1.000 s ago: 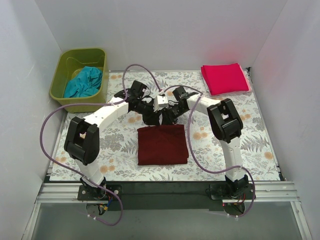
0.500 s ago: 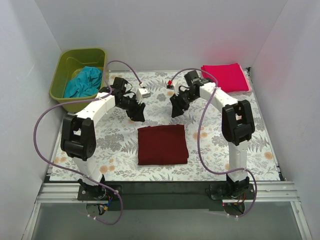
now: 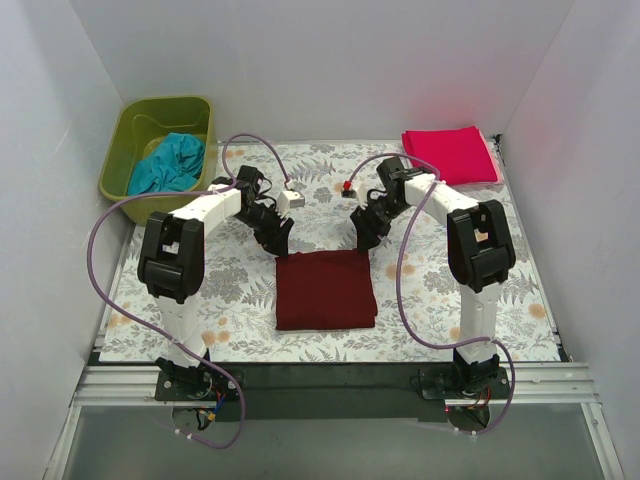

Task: Fold and stack the t-shirts
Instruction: Fold the tshirt, then neatly place the folded tshirt to the corner

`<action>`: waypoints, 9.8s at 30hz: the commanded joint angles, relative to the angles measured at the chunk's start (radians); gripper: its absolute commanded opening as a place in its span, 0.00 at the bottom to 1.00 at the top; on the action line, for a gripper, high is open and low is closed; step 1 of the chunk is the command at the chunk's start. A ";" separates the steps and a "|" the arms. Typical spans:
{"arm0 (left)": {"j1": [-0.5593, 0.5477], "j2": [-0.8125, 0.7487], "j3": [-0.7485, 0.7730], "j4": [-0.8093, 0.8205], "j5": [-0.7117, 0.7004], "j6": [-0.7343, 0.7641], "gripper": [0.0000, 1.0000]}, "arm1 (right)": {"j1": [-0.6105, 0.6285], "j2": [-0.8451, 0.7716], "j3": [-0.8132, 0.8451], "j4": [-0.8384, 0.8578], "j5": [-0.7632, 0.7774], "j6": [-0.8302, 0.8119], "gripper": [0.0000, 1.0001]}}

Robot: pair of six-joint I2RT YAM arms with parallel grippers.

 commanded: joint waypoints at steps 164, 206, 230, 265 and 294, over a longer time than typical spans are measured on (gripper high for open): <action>0.105 -0.290 -0.194 0.670 0.109 -0.912 0.98 | -0.207 -0.338 -0.334 0.924 -0.247 0.975 0.98; -0.697 0.047 -0.245 0.906 -0.445 -0.094 0.22 | -0.434 -0.607 -0.730 0.548 -0.105 0.947 0.98; -0.651 -0.157 -0.188 0.878 -0.273 -0.281 0.00 | -0.203 -0.417 -1.012 1.368 -0.001 1.576 0.98; -0.622 -0.146 -0.220 0.926 -0.241 -0.330 0.00 | -0.062 -0.196 -0.908 1.505 0.353 1.760 0.64; -0.311 -0.613 -0.438 0.608 -0.241 -0.661 0.90 | -0.140 -0.041 -0.025 0.957 0.481 0.480 0.01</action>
